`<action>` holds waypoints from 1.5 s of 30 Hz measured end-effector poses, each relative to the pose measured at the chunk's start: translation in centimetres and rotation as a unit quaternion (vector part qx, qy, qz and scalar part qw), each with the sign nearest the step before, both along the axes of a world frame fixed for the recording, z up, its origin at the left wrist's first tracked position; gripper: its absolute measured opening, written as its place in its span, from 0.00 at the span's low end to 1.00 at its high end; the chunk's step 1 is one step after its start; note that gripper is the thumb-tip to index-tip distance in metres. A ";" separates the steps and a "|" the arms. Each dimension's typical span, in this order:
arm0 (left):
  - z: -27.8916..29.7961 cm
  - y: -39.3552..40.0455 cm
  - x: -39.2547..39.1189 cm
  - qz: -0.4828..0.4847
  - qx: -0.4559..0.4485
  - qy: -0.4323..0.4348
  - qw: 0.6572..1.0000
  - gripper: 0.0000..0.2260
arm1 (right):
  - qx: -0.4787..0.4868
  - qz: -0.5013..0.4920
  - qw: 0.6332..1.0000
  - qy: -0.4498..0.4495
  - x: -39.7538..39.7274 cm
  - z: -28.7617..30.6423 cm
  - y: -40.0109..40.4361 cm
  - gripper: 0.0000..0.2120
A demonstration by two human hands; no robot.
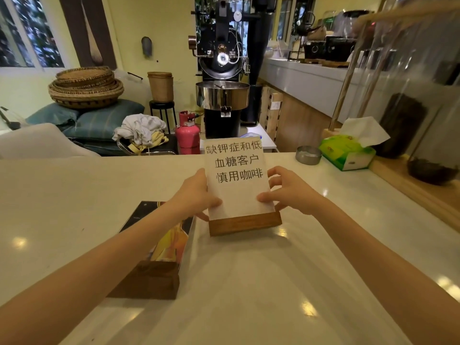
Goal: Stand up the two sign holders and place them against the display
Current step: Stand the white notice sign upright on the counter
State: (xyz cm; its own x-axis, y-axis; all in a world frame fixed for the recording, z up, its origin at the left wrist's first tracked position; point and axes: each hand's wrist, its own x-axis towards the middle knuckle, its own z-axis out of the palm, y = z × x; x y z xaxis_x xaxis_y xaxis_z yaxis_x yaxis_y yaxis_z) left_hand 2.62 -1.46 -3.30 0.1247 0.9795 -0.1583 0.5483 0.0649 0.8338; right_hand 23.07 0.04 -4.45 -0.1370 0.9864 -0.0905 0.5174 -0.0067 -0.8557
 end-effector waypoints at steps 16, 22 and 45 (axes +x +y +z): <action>-1.0 0.7 0.5 -0.010 0.225 0.040 0.974 0.23 | 0.200 -0.085 0.974 0.060 -1.2 -2.6 -1.6 0.20; -1.8 0.4 0.2 -0.022 0.239 0.060 0.969 0.17 | 0.201 -0.092 0.974 0.042 -1.5 -2.7 -2.4 0.20; -1.5 -1.5 -13.5 0.062 -0.039 0.097 0.993 0.18 | -0.155 -0.008 0.985 0.070 -9.9 -1.3 -6.4 0.11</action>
State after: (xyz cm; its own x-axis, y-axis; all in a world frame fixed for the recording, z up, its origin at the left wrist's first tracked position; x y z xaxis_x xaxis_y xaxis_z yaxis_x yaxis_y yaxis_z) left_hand -10.88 -2.97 -4.83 -0.0370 0.9694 -0.2428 0.6817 0.2022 0.7032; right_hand 13.19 -6.35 -5.74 -0.1540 0.9166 -0.3689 0.3914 -0.2863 -0.8746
